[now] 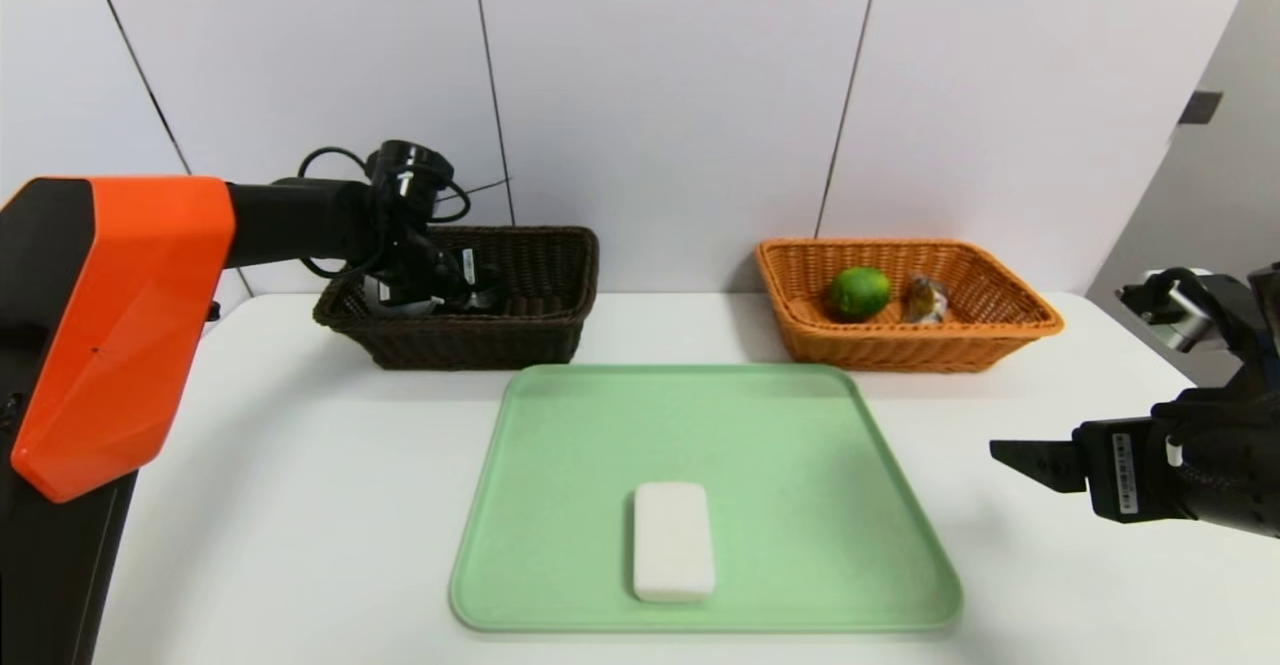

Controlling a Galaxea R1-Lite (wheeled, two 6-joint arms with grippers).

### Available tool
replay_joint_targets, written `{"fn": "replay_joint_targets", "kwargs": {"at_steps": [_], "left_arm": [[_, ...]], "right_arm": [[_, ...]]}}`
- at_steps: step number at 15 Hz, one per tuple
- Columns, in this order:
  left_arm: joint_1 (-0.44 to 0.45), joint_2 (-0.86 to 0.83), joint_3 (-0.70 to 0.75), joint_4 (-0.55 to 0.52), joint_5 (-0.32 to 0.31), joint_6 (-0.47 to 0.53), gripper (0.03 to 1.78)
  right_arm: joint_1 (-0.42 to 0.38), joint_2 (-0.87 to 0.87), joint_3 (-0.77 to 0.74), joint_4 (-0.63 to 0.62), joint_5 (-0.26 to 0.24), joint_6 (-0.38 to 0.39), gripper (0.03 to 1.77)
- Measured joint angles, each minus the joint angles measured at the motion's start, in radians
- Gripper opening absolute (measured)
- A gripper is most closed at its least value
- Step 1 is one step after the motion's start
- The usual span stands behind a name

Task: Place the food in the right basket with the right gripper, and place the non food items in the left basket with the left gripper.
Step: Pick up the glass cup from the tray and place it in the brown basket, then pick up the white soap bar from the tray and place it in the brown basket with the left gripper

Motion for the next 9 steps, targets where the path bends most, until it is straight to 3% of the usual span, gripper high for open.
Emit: {"fn": "replay_joint_targets", "kwargs": {"at_steps": [5, 9], "left_arm": [[-0.054, -0.17, 0.0, 0.034, 0.0, 0.023, 1.37], [-0.243, -0.354, 0.0, 0.245, 0.021, -0.016, 1.5]], "right_arm": [[0.0, -0.006, 0.02, 0.0, -0.001, 0.001, 1.7], [0.0, -0.009, 0.027, 0.0, -0.001, 0.003, 1.7]]}}
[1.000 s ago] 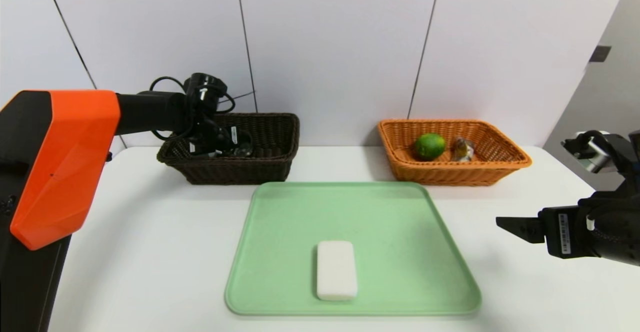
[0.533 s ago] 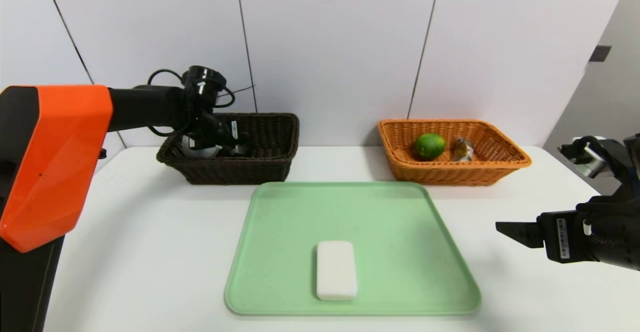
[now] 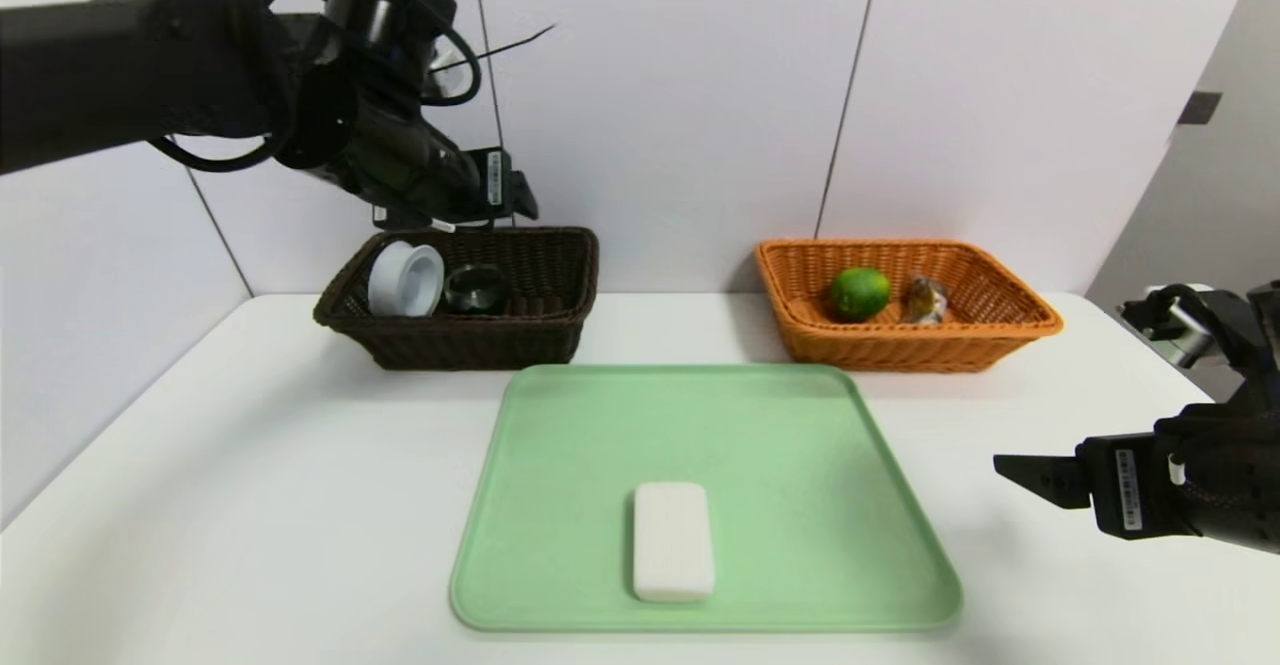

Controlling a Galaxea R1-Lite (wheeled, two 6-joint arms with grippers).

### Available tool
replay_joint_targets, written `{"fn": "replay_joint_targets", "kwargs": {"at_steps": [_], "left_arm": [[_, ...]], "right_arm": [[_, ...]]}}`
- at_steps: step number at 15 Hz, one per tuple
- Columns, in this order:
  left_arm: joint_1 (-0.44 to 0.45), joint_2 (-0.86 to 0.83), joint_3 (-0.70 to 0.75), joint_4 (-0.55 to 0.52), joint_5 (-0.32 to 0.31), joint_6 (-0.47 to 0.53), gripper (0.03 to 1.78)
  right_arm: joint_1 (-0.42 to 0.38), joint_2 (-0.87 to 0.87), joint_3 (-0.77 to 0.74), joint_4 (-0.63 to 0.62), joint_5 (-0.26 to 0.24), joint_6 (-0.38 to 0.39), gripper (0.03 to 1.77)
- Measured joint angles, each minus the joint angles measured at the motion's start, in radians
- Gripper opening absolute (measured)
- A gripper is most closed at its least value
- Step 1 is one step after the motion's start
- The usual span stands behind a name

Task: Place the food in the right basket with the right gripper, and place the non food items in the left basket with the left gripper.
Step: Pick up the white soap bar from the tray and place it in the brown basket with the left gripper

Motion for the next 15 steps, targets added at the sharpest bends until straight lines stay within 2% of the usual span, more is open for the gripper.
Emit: {"fn": "replay_joint_targets", "kwargs": {"at_steps": [4, 6, 8, 11, 15], "left_arm": [[-0.245, -0.091, 0.001, 0.283, 0.026, -0.189, 1.58], [-0.334, -0.1, 0.01, 0.351, 0.026, -0.285, 1.61], [-0.388, -0.095, 0.029, 0.357, 0.027, -0.328, 1.63], [-0.423, -0.089, 0.084, 0.351, 0.035, -0.33, 1.66], [-0.44, -0.087, 0.189, 0.293, 0.101, -0.328, 1.67]], "right_arm": [[0.0, 0.0, 0.0, -0.002, 0.009, 0.006, 1.7], [-0.001, 0.0, -0.012, -0.036, 0.041, 0.005, 1.7], [-0.008, 0.003, -0.025, -0.117, 0.081, -0.012, 1.7], [-0.045, 0.02, -0.077, -0.229, 0.141, -0.07, 1.7], [-0.128, 0.044, -0.206, -0.227, 0.233, -0.171, 1.7]]}}
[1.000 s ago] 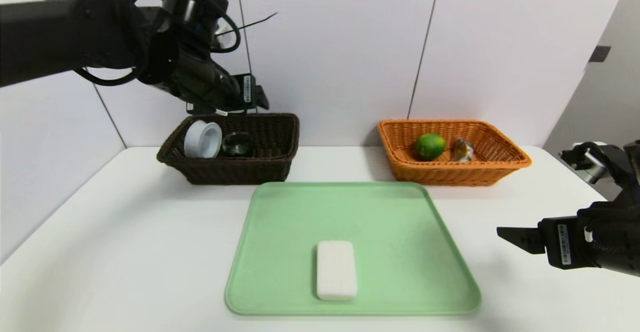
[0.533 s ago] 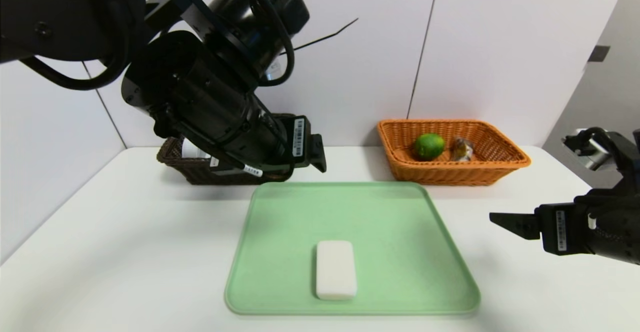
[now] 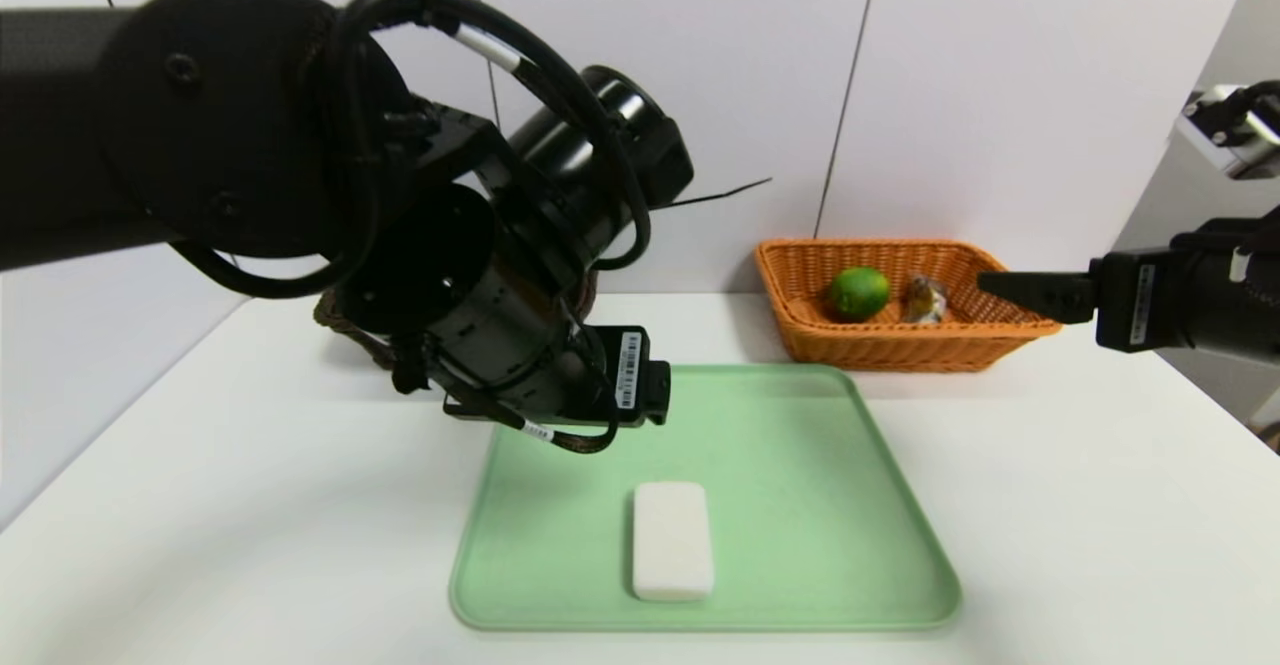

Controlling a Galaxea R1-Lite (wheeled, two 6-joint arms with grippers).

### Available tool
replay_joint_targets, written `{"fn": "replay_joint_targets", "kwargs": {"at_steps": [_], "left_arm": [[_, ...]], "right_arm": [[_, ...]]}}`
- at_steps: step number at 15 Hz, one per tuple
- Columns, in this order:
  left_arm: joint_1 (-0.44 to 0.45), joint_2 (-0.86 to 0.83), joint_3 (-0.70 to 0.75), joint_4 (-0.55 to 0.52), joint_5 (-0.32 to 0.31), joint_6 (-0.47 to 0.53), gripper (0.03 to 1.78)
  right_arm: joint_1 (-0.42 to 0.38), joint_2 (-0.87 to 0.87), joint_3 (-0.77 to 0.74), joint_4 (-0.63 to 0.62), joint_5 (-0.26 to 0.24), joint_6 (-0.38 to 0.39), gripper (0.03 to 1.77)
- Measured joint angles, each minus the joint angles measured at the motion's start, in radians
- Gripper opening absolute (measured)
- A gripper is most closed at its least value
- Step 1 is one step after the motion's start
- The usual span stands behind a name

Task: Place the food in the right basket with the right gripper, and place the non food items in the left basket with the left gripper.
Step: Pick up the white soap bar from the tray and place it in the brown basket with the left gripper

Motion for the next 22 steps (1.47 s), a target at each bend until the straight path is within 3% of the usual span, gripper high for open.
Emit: {"fn": "replay_joint_targets", "kwargs": {"at_steps": [3, 4, 8, 11, 14, 18, 22], "left_arm": [[-0.029, -0.006, 0.118, -0.147, 0.047, 0.027, 1.68], [-0.042, -0.008, 0.146, -0.19, 0.064, 0.047, 1.68], [-0.099, -0.008, 0.179, -0.231, 0.085, 0.062, 1.69], [-0.131, 0.003, 0.183, -0.231, 0.094, 0.073, 1.69], [-0.141, 0.037, 0.17, -0.229, 0.155, 0.097, 1.69], [-0.152, 0.111, 0.046, -0.154, 0.144, -0.032, 1.69], [-0.156, 0.176, -0.106, 0.008, 0.041, -0.219, 1.69]], "right_arm": [[-0.045, 0.021, -0.091, 0.006, 0.059, -0.044, 1.7], [-0.056, 0.027, -0.104, 0.015, 0.053, -0.046, 1.7], [-0.072, 0.034, -0.115, 0.156, -0.084, -0.034, 1.7], [-0.082, 0.032, -0.114, 0.196, -0.092, -0.028, 1.7], [-0.083, 0.024, -0.096, 0.197, -0.091, -0.026, 1.7], [-0.083, 0.01, -0.06, 0.194, -0.091, -0.026, 1.7], [-0.084, -0.003, -0.029, 0.19, -0.091, -0.024, 1.7]]}}
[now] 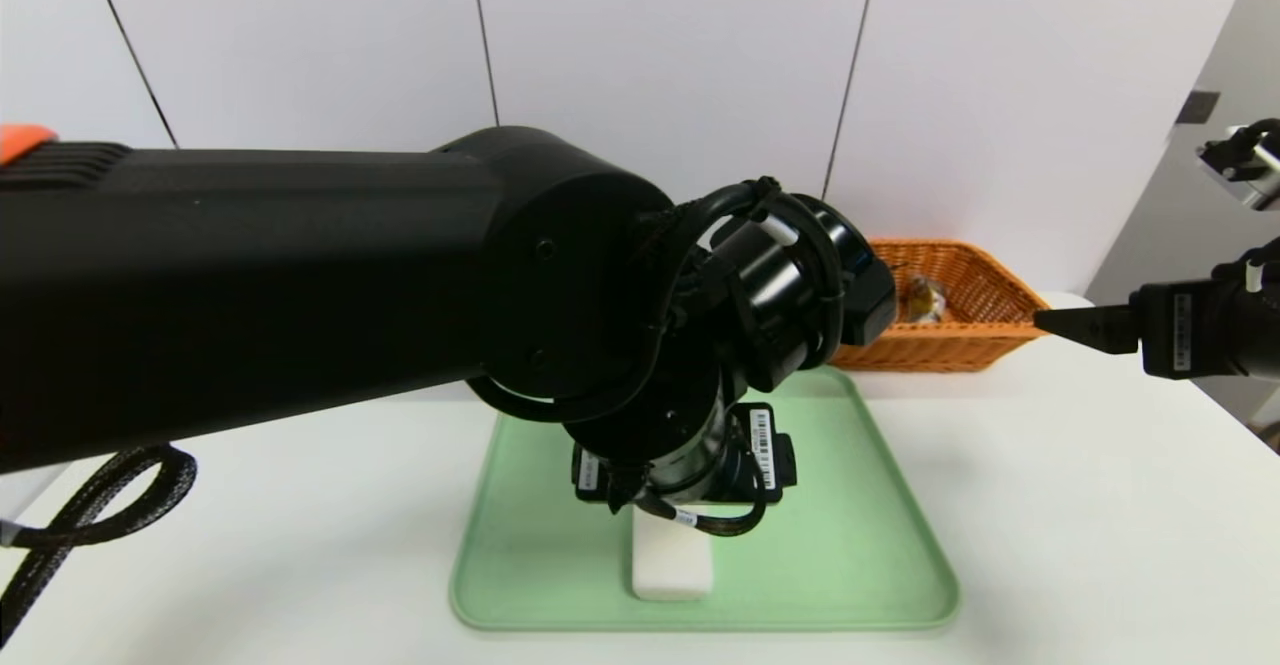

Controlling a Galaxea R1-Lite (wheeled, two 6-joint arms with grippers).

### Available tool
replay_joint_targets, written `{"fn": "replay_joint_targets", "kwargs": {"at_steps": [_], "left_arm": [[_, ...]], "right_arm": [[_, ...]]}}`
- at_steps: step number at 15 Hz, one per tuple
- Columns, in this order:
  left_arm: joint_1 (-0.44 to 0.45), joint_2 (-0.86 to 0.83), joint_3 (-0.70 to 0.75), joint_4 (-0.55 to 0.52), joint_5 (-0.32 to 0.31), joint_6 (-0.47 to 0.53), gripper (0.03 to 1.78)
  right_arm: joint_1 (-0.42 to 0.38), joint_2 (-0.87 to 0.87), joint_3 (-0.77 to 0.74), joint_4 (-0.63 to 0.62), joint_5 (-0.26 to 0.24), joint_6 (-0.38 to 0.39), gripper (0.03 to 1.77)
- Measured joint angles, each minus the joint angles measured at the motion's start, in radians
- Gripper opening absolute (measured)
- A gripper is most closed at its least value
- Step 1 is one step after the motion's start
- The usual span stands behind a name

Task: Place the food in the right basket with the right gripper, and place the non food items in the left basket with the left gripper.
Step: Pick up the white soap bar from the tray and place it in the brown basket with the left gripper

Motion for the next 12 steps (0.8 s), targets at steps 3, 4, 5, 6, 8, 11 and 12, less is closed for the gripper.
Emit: {"fn": "replay_joint_targets", "kwargs": {"at_steps": [3, 4, 5, 6, 8, 11, 12], "left_arm": [[0.0, 0.032, -0.036, 0.047, -0.027, -0.05, 1.69], [0.002, 0.041, -0.038, 0.05, -0.027, -0.05, 1.69], [0.006, 0.052, -0.04, 0.056, -0.027, -0.05, 1.69], [0.009, 0.063, -0.04, 0.057, -0.027, -0.049, 1.69], [0.01, 0.086, -0.037, 0.058, -0.024, -0.041, 1.69], [0.018, 0.113, -0.02, 0.065, -0.021, -0.019, 1.69], [0.022, 0.119, -0.01, 0.064, -0.021, -0.003, 1.69]], "right_arm": [[0.0, -0.007, 0.012, -0.002, 0.0, 0.0, 1.7], [0.0, -0.01, 0.016, -0.002, 0.0, 0.0, 1.7], [0.0, -0.013, 0.02, -0.001, 0.0, 0.0, 1.7], [0.0, -0.016, 0.024, -0.001, 0.0, 0.0, 1.7], [0.0, -0.021, 0.031, -0.003, 0.0, 0.0, 1.7], [-0.001, -0.029, 0.04, -0.004, 0.0, 0.022, 1.7], [-0.002, -0.031, 0.042, -0.004, 0.001, 0.023, 1.7]]}}
